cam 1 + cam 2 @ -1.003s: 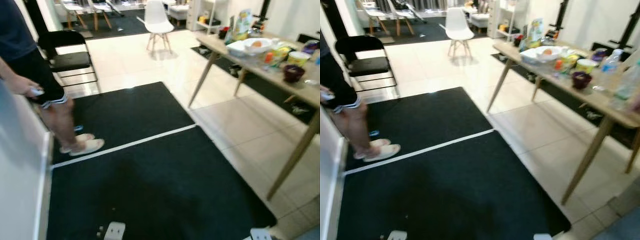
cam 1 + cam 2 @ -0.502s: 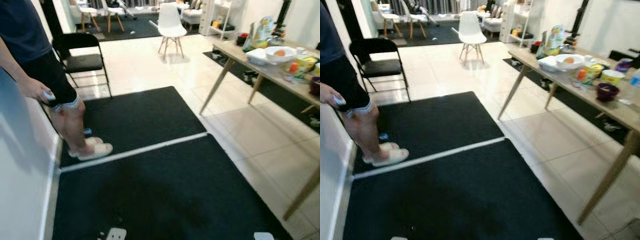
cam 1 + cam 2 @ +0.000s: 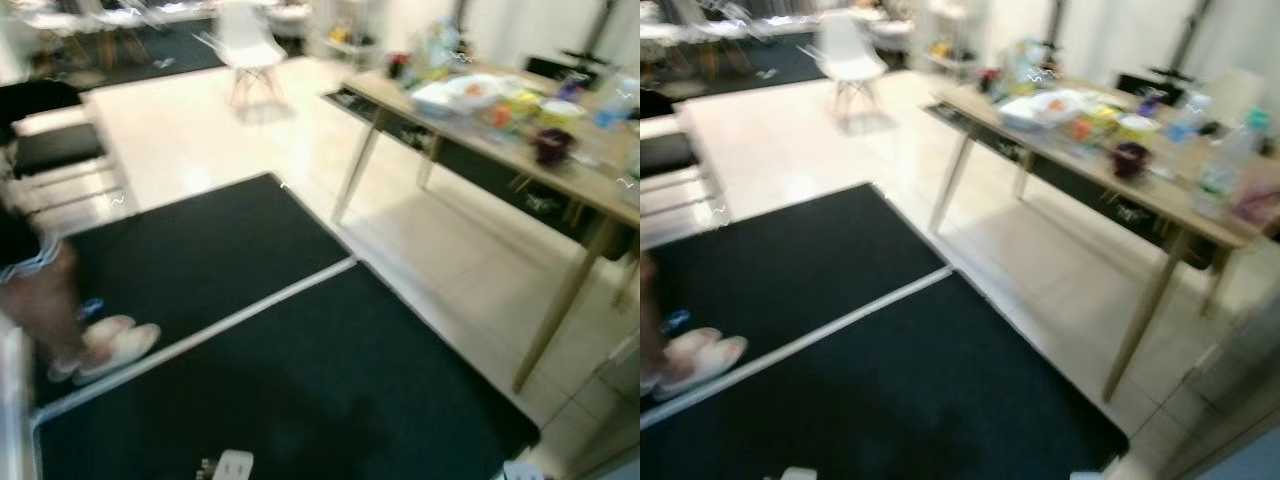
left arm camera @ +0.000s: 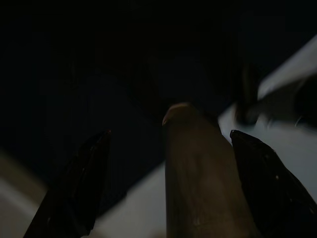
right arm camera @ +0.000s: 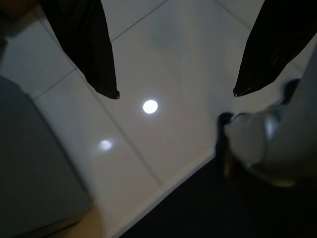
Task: Restocking fridge
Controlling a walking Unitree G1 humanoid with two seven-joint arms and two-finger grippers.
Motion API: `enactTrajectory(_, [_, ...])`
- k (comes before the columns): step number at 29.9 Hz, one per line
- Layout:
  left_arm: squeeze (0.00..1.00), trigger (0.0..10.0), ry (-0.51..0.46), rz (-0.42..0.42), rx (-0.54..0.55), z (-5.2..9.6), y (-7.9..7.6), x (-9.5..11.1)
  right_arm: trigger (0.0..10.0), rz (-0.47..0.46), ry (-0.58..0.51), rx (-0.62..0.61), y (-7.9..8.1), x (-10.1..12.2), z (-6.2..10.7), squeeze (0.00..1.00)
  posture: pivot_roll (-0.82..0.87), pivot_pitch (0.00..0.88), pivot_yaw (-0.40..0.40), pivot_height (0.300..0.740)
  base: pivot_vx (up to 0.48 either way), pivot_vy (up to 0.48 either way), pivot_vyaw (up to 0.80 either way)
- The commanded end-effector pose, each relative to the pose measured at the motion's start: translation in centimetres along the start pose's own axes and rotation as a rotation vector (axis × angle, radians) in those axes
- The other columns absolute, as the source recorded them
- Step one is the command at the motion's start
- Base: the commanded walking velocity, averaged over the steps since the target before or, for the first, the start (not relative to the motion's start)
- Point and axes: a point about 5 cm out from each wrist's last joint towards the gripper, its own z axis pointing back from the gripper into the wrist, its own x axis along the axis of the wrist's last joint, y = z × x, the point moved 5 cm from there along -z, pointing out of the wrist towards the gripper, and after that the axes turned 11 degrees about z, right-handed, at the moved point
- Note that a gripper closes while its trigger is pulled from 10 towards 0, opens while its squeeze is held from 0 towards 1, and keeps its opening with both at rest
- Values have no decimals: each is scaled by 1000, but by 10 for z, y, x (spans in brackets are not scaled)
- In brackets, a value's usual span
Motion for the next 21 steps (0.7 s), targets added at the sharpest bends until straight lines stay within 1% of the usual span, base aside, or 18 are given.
enactTrajectory(1, [0,10000,35,-10,18,1,6,-11,10000,7,-15,8,5,5,-1,0,-64,0,8,740,247,0,-788])
enactTrajectory(2, [0,10000,41,-11,22,2,10,-15,10000,11,-14,8,5,4,-1,0,-64,0,8,740,244,0,-788])
enactTrajectory(3, [0,10000,41,-11,22,2,10,-15,10000,11,-14,8,5,4,-1,0,-64,0,8,740,244,0,-788])
enactTrajectory(5, [0,10000,53,-12,31,5,18,-23,10000,20,-14,7,5,4,-1,0,-64,0,8,740,242,0,-788])
enactTrajectory(8, [0,10000,57,-13,33,6,21,-26,10000,25,-15,6,5,4,-1,0,-64,0,10,740,244,0,-788])
enactTrajectory(10, [0,10000,60,-14,35,6,23,-28,10000,25,-16,5,5,4,0,0,-64,0,10,740,0,0,0])
enactTrajectory(13, [0,10000,64,-17,37,7,26,-30,10000,27,-19,5,5,4,0,0,-62,0,10,740,317,0,0])
enactTrajectory(21, [0,10000,63,-17,38,7,26,-29,10000,30,-20,5,5,5,-1,0,-62,0,8,740,317,0,0])
